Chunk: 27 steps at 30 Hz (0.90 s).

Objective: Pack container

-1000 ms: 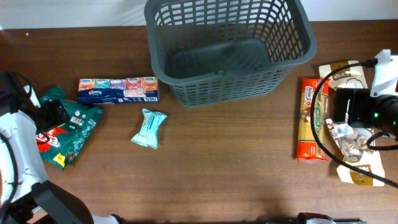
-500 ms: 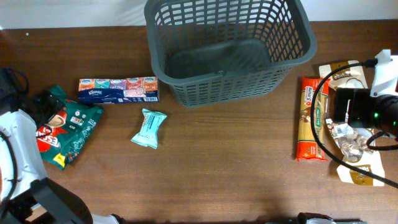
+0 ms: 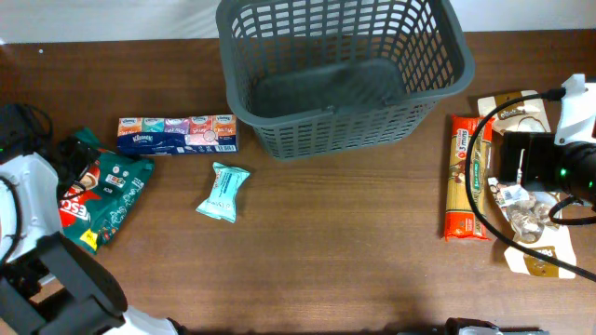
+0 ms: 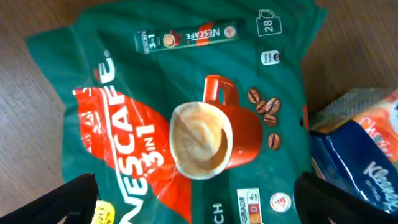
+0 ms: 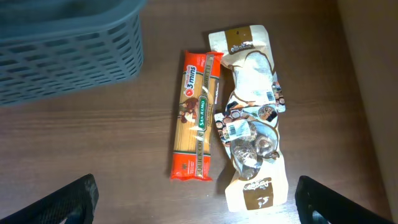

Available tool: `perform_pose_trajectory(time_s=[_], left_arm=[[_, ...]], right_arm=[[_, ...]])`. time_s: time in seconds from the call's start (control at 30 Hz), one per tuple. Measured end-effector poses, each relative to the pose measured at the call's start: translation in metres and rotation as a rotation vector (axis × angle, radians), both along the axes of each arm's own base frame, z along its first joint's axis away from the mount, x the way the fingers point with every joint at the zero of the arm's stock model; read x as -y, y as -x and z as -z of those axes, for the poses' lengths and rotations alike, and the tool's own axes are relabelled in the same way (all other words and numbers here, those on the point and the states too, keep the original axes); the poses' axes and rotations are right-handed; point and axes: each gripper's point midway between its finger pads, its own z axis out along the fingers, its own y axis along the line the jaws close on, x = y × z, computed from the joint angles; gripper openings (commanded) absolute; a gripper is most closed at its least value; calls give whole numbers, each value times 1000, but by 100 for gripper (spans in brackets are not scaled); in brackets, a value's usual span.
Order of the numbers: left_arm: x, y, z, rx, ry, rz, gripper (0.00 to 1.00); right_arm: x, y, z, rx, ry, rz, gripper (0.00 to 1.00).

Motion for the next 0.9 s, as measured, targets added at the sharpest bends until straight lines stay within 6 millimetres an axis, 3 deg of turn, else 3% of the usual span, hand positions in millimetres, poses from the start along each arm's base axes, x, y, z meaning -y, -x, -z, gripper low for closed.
perform_pose_trajectory(time_s=[0.33, 0.9], left_arm=[[-3, -4, 30, -38, 35, -34, 99], [-17, -15, 36, -12, -20, -46, 99]], right_arm=[[0, 0, 0, 0, 0, -1, 99], [0, 0, 0, 0, 0, -1, 99]])
